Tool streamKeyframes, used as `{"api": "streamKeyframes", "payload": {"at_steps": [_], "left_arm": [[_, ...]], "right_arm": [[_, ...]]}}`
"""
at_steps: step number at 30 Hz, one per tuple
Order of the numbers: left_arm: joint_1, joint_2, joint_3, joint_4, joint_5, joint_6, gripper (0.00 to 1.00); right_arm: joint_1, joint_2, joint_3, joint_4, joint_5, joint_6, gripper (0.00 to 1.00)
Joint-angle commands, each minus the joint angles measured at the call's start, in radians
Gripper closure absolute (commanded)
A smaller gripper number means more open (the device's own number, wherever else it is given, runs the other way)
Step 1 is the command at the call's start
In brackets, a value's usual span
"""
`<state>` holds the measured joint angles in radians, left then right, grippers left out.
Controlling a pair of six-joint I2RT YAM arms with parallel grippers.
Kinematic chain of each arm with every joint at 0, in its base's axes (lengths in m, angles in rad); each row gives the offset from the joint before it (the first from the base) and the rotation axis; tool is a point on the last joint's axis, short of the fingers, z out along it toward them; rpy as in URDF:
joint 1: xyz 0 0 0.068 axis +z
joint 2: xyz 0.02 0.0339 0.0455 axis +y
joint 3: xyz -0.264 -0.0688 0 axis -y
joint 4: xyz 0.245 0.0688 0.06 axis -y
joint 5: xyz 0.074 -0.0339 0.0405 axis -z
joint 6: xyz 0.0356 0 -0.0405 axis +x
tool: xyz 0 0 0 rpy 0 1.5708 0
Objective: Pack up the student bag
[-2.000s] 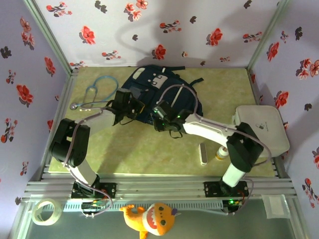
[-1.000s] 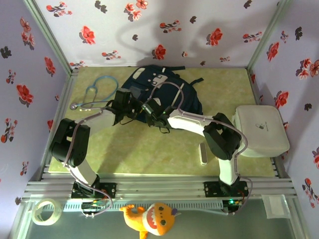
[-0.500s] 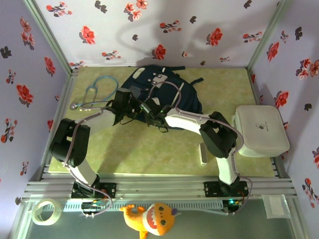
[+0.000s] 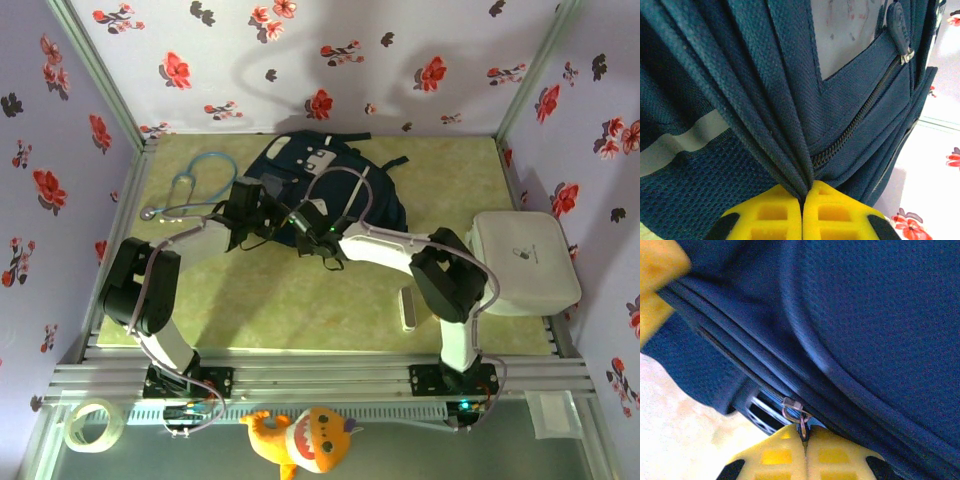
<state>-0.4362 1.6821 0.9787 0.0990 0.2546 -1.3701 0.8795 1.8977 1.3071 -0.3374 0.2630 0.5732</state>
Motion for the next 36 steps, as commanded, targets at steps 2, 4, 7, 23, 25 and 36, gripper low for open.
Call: {"api": "streamKeyframes", "payload": {"at_steps": [2, 4, 7, 23, 25, 36], "left_arm": [[0.038, -0.009, 0.0, 0.001, 0.017, 0.052, 0.98], [0.045, -0.009, -0.001, -0.003, 0.018, 0.058, 0.98], [0.047, -0.007, 0.0, -0.004, 0.021, 0.064, 0.98], [0.033, -0.009, -0.005, 0.019, 0.06, 0.043, 0.98], [0.034, -0.01, -0.005, 0.019, 0.061, 0.045, 0.98], [0.05, -0.012, -0.008, -0.009, 0.047, 0.072, 0.98]], "right_arm": [[-0.031, -0.098, -0.119, -0.097, 0.102, 0.11, 0.97], [-0.032, -0.127, -0.153, -0.124, 0.129, 0.136, 0.98], [-0.035, -0.143, -0.172, -0.136, 0.147, 0.157, 0.98], [-0.04, -0.046, -0.043, -0.086, 0.091, 0.034, 0.77], [-0.04, -0.039, -0.035, -0.086, 0.091, 0.029, 0.76], [-0.045, -0.069, -0.072, -0.102, 0.178, 0.054, 0.95]]}}
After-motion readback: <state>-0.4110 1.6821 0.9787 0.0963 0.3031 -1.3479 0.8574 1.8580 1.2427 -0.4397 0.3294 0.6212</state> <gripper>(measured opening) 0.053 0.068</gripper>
